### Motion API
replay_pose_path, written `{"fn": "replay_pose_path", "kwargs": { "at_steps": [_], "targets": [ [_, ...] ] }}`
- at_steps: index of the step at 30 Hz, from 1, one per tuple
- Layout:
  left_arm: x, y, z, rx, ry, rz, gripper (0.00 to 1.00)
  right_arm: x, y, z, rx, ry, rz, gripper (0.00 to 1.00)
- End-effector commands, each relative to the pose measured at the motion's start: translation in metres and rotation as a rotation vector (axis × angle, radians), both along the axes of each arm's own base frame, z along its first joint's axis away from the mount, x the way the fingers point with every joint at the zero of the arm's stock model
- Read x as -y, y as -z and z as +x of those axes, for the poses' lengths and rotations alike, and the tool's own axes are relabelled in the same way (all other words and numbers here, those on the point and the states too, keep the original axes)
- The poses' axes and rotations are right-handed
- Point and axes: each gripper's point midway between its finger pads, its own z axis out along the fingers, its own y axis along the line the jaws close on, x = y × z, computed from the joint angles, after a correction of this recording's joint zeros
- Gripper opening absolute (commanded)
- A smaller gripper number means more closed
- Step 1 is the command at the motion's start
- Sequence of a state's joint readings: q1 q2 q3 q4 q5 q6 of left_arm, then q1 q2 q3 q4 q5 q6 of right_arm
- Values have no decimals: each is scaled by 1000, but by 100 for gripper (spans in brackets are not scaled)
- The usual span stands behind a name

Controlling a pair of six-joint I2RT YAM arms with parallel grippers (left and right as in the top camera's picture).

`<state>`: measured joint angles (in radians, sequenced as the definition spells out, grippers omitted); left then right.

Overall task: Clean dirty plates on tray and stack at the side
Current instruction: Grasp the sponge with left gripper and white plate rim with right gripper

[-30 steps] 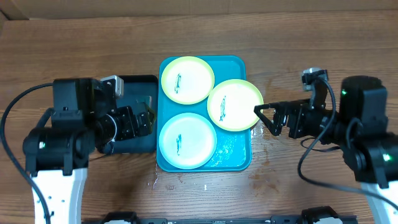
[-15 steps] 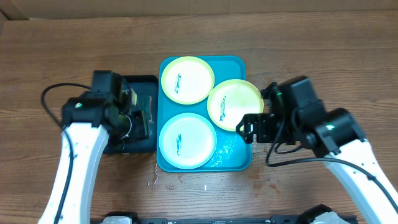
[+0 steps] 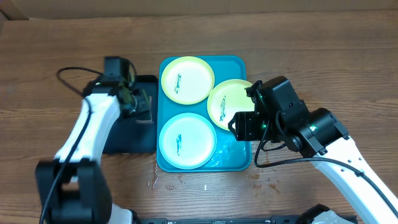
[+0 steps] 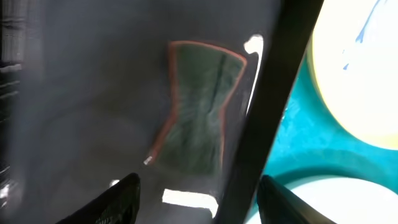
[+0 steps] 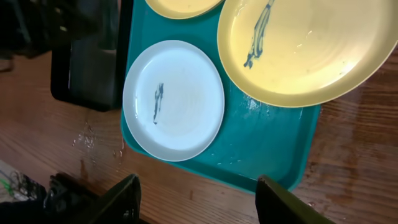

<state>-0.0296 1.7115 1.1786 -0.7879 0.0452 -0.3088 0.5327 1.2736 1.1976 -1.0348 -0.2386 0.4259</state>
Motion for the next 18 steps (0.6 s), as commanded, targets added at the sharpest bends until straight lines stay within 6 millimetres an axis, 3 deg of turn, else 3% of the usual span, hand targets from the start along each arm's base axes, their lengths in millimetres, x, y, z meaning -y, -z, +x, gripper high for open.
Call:
{"fn": "replay_pose_path", "kwargs": {
  "at_steps": [1, 4, 6, 7, 12, 14, 16, 18],
  "targets": [
    [10, 31, 2, -61, 115, 14, 56, 1, 0, 0, 1, 12, -7, 59],
    [8, 53, 5, -90, 111, 26, 41, 1, 0, -1, -1, 12, -7, 53],
    [8, 68, 8, -105, 108, 25, 21, 1, 0, 0, 0, 12, -7, 52],
    [8, 75, 8, -118, 104, 22, 4, 1, 0, 0, 1, 12, -7, 52],
    [8, 68, 2, -147, 87, 16, 4, 6, 1, 3, 13, 32, -32, 51],
    [8, 59, 0, -167, 87, 16, 36, 5, 1, 3, 14, 32, -31, 50],
    [8, 50, 0, -182, 88, 18, 45, 6, 1, 3, 13, 32, -31, 50],
    [7, 40, 4, -178, 98, 24, 47, 6, 2, 3, 12, 32, -32, 50]
  ]
}}
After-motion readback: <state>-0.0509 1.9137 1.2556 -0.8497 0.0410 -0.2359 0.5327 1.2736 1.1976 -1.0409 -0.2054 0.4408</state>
